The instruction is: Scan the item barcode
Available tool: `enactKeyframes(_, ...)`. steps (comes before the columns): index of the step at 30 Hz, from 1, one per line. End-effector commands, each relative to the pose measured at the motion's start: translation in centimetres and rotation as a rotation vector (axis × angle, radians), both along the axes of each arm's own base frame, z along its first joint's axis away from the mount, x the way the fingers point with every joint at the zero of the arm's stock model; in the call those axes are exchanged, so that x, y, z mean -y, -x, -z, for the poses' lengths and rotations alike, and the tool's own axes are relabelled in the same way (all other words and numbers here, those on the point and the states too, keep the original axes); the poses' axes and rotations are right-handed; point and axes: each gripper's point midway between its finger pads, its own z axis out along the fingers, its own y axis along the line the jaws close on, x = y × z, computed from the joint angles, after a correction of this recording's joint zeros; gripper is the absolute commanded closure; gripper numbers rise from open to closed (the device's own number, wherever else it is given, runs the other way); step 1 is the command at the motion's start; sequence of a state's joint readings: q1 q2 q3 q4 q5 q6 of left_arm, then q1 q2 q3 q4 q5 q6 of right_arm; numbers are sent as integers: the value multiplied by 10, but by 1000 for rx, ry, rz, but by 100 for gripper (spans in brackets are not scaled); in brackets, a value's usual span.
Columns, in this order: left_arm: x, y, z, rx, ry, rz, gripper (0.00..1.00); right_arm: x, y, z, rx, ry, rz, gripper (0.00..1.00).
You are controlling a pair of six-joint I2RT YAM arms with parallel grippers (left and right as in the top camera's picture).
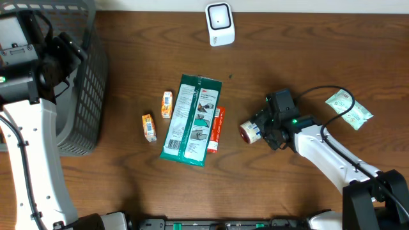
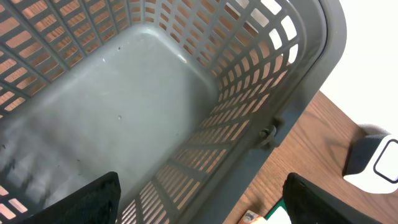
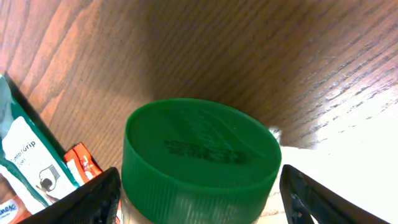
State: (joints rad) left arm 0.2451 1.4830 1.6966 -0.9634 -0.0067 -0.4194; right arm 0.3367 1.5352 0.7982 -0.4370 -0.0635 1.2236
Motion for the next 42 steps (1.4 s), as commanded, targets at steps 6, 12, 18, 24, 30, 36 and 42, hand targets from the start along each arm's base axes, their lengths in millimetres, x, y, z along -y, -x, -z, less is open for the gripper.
enactKeyframes(6,-3,-1,-1,0,-9,-8,16,6,0,2,24,66,-125,26)
enactKeyframes(12,-3,-1,-1,0,-9,-8,16,6,-5,0,47,65,-132,27)
enactKeyframes(18,-3,-1,-1,0,-9,-8,16,-3,-15,-6,147,115,-364,26)
enactKeyframes(24,-3,-1,-1,0,-9,-8,16,-16,-21,-13,213,95,-487,25)
enactKeyframes(30,-3,-1,-1,0,-9,-8,16,-21,-24,-16,261,119,-586,25)
enactKeyframes(36,-3,-1,-1,0,-9,-8,16,-21,-29,-18,289,139,-611,22)
enactKeyframes(42,-3,-1,-1,0,-9,-8,16,-18,-14,-10,227,157,-649,22)
